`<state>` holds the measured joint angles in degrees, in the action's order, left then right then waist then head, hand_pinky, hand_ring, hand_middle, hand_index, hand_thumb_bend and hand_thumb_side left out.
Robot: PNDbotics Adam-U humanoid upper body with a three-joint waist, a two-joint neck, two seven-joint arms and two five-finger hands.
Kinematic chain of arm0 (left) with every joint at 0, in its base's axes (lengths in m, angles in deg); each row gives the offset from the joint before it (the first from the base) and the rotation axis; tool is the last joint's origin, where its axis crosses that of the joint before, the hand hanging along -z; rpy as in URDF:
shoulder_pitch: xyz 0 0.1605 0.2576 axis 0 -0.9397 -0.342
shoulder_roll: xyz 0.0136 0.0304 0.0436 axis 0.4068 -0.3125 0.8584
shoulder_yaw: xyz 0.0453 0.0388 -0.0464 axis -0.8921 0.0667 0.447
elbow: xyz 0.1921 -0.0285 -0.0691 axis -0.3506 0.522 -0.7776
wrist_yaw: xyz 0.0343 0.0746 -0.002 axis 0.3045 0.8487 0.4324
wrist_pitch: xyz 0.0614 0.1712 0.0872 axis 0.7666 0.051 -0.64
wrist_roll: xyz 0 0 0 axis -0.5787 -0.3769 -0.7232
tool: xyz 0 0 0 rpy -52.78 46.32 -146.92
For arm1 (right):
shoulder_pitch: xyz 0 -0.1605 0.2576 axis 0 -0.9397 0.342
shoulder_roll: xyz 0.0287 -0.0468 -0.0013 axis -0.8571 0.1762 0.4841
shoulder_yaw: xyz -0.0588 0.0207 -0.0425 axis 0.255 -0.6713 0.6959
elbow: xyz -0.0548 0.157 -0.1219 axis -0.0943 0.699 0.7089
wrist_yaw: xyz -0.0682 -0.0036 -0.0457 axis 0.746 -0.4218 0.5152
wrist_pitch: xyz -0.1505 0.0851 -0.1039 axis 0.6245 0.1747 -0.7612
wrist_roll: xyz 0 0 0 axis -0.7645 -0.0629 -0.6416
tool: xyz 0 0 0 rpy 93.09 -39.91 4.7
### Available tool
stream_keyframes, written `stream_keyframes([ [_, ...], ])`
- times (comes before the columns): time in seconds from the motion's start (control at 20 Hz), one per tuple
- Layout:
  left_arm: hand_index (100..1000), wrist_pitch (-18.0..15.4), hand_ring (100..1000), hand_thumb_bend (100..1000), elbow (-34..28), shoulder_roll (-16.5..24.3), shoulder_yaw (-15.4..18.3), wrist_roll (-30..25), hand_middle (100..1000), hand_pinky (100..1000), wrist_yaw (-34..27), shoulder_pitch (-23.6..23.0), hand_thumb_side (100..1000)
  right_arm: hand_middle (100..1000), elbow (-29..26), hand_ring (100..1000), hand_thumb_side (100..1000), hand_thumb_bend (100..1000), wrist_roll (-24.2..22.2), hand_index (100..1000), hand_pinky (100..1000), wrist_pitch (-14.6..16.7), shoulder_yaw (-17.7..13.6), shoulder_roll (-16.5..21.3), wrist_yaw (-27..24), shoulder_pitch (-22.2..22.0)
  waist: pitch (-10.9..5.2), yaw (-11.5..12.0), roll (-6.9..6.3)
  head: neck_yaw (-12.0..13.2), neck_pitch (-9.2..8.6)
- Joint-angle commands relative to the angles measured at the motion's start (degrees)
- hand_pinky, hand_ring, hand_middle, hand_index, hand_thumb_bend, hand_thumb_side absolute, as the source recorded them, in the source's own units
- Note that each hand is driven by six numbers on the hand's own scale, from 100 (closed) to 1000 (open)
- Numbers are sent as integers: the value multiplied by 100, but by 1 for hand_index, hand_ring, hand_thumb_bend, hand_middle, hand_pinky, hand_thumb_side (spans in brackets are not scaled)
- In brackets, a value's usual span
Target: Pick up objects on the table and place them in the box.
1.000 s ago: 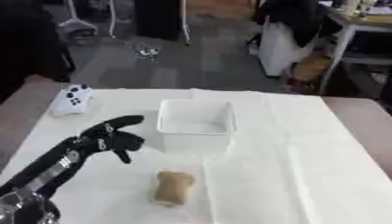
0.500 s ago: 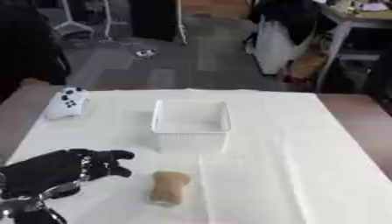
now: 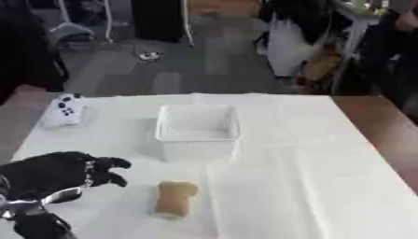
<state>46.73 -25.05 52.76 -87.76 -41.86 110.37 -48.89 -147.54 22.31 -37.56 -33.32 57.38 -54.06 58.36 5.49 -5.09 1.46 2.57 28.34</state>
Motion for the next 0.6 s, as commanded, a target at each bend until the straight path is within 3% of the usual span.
stream_keyframes([
  [0.05, 838, 119, 732, 943, -79, 269, 25, 52, 837, 761, -103, 264, 992, 463, -75, 287, 1000, 100, -63, 584, 106, 1, 6, -5, -60, 145, -93, -44, -42, 113, -109],
  [0.3, 821, 225, 690, 994, 10, 299, -142, 33, 798, 754, -106, 672, 998, 463, -75, 289, 1000, 100, -157, 583, 108, 10, 58, -74, -131, 193, -120, -150, -73, 269, -184],
  [0.6, 819, 4, 687, 1000, 606, 249, -452, -340, 792, 779, 77, 1218, 1000, 463, -75, 288, 1000, 100, -190, 583, 109, 43, 90, -138, -198, 230, -129, -241, -99, 419, -216],
])
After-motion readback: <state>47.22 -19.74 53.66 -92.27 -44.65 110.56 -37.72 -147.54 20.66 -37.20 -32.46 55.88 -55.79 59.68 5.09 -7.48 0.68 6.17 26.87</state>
